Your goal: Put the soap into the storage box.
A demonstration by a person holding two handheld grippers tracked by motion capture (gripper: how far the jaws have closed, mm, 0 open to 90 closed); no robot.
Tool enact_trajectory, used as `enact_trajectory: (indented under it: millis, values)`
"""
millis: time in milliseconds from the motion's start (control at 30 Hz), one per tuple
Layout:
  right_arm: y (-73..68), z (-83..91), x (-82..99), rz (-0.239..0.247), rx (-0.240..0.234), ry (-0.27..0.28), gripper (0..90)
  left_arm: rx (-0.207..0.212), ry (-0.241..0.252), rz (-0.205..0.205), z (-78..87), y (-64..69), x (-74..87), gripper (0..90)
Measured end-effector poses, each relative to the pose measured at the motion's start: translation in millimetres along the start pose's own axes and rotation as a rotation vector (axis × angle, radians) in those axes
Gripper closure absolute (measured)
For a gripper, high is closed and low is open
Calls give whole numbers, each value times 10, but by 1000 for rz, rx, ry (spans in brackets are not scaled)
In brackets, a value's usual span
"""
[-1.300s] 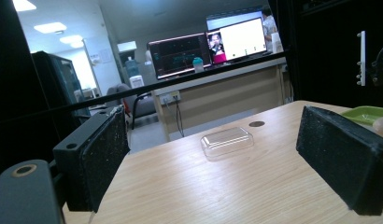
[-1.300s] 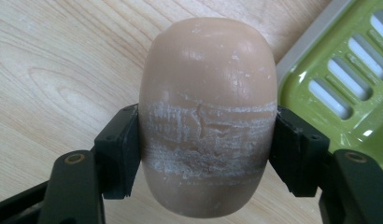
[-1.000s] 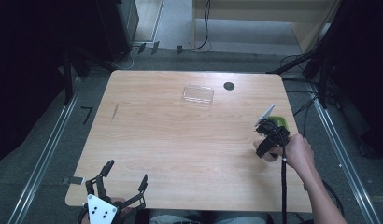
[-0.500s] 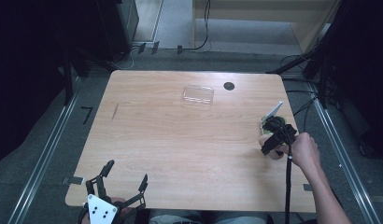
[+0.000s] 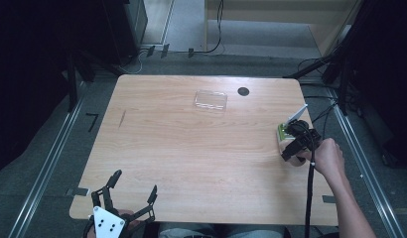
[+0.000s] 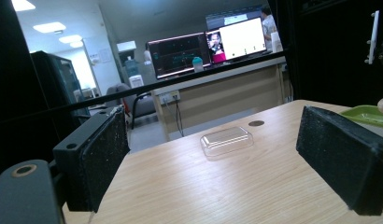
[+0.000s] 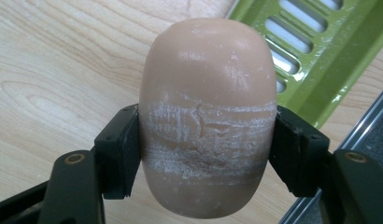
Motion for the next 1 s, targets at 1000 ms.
enact_trajectory:
  millis: [1000]
  values:
    - [208,30,-232,-81,6,22,337,-1,-3,-1,-2,-6,2,99]
Point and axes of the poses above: each handheld gripper's, and its own axes: z roughly backward along the jaws, x roughly out of its underside, y roughly to its right, the point moved 4 cm from there along -z, roughly forward along the jaws, and after that the axes turned 6 degrees about y, right-handed, at the moved point
